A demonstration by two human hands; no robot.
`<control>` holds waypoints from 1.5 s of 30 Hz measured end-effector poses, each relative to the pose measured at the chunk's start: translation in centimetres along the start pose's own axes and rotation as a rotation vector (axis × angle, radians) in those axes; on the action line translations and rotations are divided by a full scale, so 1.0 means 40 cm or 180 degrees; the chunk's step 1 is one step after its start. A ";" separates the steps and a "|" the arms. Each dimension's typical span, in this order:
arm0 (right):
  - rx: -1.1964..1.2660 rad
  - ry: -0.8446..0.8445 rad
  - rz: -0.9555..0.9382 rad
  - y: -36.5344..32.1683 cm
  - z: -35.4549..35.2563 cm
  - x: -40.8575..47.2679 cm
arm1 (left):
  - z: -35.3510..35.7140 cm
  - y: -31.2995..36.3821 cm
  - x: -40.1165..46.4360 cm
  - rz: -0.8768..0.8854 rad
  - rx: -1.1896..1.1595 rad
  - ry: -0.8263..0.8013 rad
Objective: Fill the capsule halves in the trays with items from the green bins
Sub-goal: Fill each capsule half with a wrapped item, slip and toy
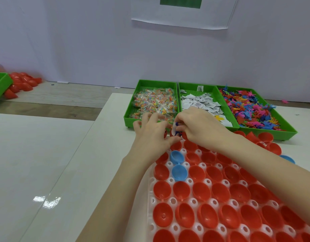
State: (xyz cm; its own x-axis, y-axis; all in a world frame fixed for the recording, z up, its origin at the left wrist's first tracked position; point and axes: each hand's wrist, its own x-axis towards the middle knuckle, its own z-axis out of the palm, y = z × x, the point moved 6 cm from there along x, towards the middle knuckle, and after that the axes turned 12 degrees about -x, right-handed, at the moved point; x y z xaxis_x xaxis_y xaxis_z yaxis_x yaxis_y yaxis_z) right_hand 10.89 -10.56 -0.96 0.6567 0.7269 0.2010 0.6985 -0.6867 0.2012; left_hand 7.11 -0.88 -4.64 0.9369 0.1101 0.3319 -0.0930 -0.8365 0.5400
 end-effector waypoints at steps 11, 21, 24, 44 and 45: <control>0.0435 -0.0198 0.0274 0.004 -0.015 0.008 | -0.005 0.016 0.000 0.0126 -0.0014 -0.0101; 0.0717 -0.0458 0.0451 0.008 -0.026 0.025 | 0.003 0.028 -0.002 0.0111 -0.0037 -0.0380; 0.0893 -0.0684 0.0467 0.018 -0.023 0.024 | 0.001 0.027 -0.001 0.0098 -0.0046 -0.0379; 0.0809 0.0826 0.2139 0.376 -0.072 -0.132 | -0.182 -0.111 -0.014 -0.0690 -0.2625 0.1584; 0.0748 0.0524 0.2389 0.428 -0.041 -0.156 | -0.192 -0.131 -0.014 -0.0775 -0.2744 0.1666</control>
State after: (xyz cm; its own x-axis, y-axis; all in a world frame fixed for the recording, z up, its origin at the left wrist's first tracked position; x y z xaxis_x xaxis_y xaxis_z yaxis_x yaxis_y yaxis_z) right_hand 18.29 -26.87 2.82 0.9374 0.0489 0.3449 0.1409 -0.9587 -0.2471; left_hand 4.47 7.55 -1.71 0.7182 0.6165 0.3227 -0.3233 -0.1150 0.9393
